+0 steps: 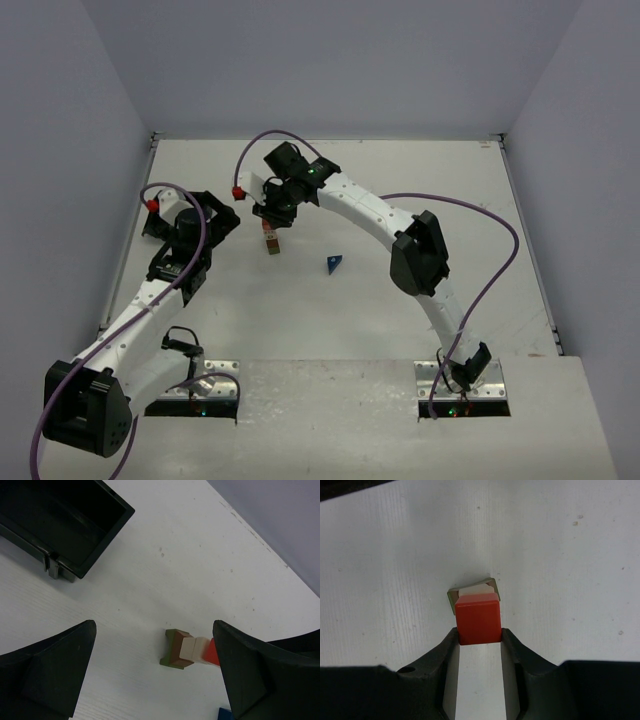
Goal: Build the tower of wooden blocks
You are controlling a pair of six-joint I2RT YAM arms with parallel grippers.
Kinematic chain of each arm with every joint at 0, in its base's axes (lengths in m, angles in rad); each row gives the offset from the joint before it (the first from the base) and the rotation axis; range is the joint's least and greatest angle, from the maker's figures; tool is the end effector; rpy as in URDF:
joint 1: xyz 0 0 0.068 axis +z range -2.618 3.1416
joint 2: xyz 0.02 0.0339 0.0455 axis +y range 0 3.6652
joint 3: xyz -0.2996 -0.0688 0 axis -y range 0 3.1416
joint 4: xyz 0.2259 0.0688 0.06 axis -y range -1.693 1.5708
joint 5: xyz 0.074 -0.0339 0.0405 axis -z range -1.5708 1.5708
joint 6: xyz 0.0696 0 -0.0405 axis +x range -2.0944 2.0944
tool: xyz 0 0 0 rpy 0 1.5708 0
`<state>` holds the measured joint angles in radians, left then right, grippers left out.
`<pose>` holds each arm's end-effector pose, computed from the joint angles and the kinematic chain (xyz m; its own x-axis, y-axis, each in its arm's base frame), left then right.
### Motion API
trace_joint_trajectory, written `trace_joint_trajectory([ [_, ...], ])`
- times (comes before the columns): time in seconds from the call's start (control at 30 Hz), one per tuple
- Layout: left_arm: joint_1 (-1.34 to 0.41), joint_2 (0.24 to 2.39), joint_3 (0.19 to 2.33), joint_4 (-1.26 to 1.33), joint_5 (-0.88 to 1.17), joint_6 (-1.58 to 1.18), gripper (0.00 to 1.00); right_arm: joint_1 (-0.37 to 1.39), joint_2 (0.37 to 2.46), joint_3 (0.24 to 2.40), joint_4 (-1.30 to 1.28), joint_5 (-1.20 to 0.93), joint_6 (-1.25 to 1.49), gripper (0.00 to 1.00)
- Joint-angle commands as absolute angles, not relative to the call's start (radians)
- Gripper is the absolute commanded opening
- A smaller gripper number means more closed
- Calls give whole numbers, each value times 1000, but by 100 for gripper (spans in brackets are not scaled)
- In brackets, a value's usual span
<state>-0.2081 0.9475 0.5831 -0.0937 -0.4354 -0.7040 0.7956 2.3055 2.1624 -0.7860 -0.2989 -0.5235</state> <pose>0.2023 -0.0127 0.2717 -0.2115 -0.5552 -0.8044 -0.4194 0.7949 -0.4384 0.3613 0.3980 0.2504 -0.0826 -0.7670 -0.6363 -0.9783 0.1842 -0.0949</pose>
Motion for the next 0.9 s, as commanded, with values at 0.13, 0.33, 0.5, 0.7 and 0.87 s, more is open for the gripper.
trace_joint_trajectory([
  [0.13,-199,952,604,-49,-418,-691,100,801,2303,2206,-732,-310,-531,15],
  [0.33,-199,951,603,-47,-414,-691,100,801,2306,2206,-724,-313,-531,16],
  [0.5,-199,953,600,-43,-417,-690,100,801,2310,2206,-715,-307,-526,17],
  [0.7,-200,954,601,-44,-410,-688,100,801,2309,2206,-718,-309,-530,18],
  [0.87,-201,955,603,-44,-408,-689,100,801,2307,2204,-732,-328,-534,20],
])
